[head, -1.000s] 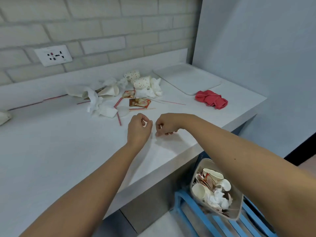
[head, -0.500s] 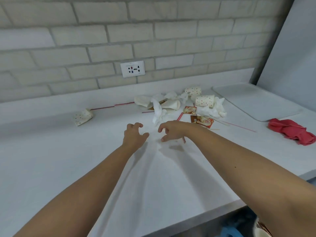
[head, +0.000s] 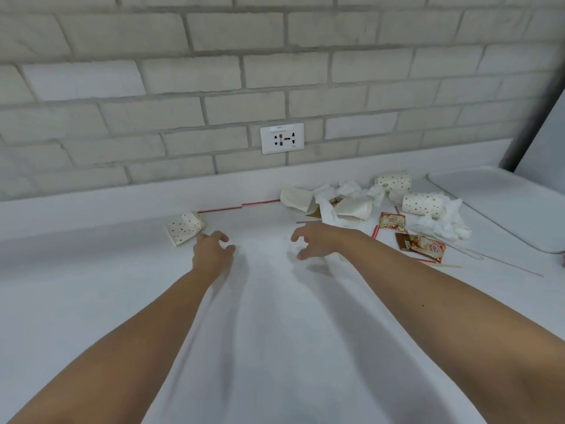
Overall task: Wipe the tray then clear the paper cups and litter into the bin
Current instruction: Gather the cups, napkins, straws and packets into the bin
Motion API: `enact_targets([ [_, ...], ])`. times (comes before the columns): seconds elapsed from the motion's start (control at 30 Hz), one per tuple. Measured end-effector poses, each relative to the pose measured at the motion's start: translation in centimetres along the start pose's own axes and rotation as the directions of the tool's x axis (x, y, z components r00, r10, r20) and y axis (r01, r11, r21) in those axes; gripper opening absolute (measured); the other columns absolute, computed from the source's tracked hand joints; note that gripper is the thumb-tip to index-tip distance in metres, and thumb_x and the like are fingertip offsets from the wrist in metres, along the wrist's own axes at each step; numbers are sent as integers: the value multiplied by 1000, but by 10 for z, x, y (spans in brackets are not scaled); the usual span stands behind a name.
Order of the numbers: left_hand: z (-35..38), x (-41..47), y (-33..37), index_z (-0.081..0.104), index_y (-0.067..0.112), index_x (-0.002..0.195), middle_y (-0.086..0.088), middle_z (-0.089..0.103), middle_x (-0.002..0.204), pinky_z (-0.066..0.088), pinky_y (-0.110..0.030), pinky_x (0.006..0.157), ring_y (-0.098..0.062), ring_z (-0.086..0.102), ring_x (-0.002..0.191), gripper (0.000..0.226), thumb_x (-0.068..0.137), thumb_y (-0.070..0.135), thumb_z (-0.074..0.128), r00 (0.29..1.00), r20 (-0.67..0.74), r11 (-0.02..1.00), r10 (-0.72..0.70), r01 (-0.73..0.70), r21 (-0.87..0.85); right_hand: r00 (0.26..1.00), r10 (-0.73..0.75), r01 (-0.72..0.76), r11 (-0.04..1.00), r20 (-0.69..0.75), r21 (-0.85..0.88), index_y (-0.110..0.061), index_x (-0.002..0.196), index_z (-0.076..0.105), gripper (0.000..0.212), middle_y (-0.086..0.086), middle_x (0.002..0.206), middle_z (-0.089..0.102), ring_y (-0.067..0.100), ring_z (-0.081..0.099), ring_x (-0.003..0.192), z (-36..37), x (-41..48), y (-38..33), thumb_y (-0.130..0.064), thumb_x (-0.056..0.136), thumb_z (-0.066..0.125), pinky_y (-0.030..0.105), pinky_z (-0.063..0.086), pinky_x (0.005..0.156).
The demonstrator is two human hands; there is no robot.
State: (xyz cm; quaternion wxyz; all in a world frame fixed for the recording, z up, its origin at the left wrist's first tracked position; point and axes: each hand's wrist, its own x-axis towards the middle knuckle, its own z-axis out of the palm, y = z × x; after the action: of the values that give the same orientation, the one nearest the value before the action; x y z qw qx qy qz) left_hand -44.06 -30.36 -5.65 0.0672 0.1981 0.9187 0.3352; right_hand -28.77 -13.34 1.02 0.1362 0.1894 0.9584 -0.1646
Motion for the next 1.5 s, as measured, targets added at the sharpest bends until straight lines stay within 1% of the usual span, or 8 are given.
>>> enact_targets([
  [0.27, -18, 55, -22, 63, 10, 108, -17, 45, 126, 44, -45, 97, -36, 51, 109, 24, 88, 18, 52, 983, -160, 994, -92, 81, -76, 971, 123, -99, 987, -204, 125, -9, 128, 51, 40, 5, 122, 51, 20, 51, 107, 5, 60, 23, -9, 88, 55, 18, 37, 76],
  [0.4, -21, 72, -25, 57, 9, 112, -17, 41, 127, 40, -42, 96, -37, 41, 115, 26, 88, 14, 52, 951, -267, 987, -154, 134, -94, 942, 226, -145, 941, -248, 307, -4, 126, 50, 40, 11, 131, 48, 25, 50, 119, 5, 91, 29, -10, 87, 56, 26, 42, 87],
  [0.57, -31, 92, -37, 42, 11, 129, -16, 34, 134, 37, -45, 95, -37, 36, 119, 52, 79, 4, 54, 890, -375, 965, -258, 217, -150, 917, 215, -194, 977, -335, 93, -8, 138, 34, 54, 16, 132, 37, 33, 42, 122, 2, 116, 26, -13, 88, 55, 36, 41, 97],
  [0.7, -33, 108, -46, 34, 16, 137, -10, 31, 140, 30, -47, 101, -34, 30, 128, 64, 80, 19, 64, 919, -305, 966, -249, 215, -141, 899, 205, -211, 977, -388, 27, -14, 142, 26, 64, 16, 135, 31, 32, 35, 124, -4, 135, 27, -8, 86, 56, 39, 40, 93],
  [0.9, -22, 117, -57, 24, 16, 144, -12, 33, 144, 26, -49, 105, -35, 28, 132, 84, 79, 45, 67, 950, -248, 982, -189, 180, -56, 887, 224, -248, 969, -404, -8, -22, 149, 8, 80, 15, 143, 25, 33, 30, 130, -6, 160, 33, -23, 87, 58, 43, 38, 98],
  [1.07, -21, 119, -62, 32, 15, 139, -10, 34, 138, 28, -46, 103, -34, 32, 127, 87, 72, 54, 70, 967, -198, 984, -159, 171, 45, 892, 271, -315, 947, -361, -66, -24, 150, 0, 77, 16, 144, 25, 36, 37, 126, 0, 170, 40, -29, 92, 50, 45, 39, 96],
  [1.27, -28, 122, -60, 39, 13, 129, -8, 40, 127, 31, -44, 100, -31, 36, 123, 93, 59, 66, 72, 980, -94, 968, -175, 189, 166, 877, 266, -346, 927, -400, -142, -21, 149, 8, 62, 14, 141, 30, 37, 40, 125, 11, 175, 42, -20, 96, 41, 48, 41, 92],
  [1.5, -35, 121, -55, 36, 13, 129, -11, 43, 125, 38, -43, 99, -33, 41, 122, 88, 61, 42, 84, 988, -3, 986, -154, 153, 70, 850, 150, -257, 955, -505, -148, -8, 135, 34, 47, 13, 132, 37, 30, 43, 119, -2, 170, 39, 3, 89, 42, 36, 40, 72],
])
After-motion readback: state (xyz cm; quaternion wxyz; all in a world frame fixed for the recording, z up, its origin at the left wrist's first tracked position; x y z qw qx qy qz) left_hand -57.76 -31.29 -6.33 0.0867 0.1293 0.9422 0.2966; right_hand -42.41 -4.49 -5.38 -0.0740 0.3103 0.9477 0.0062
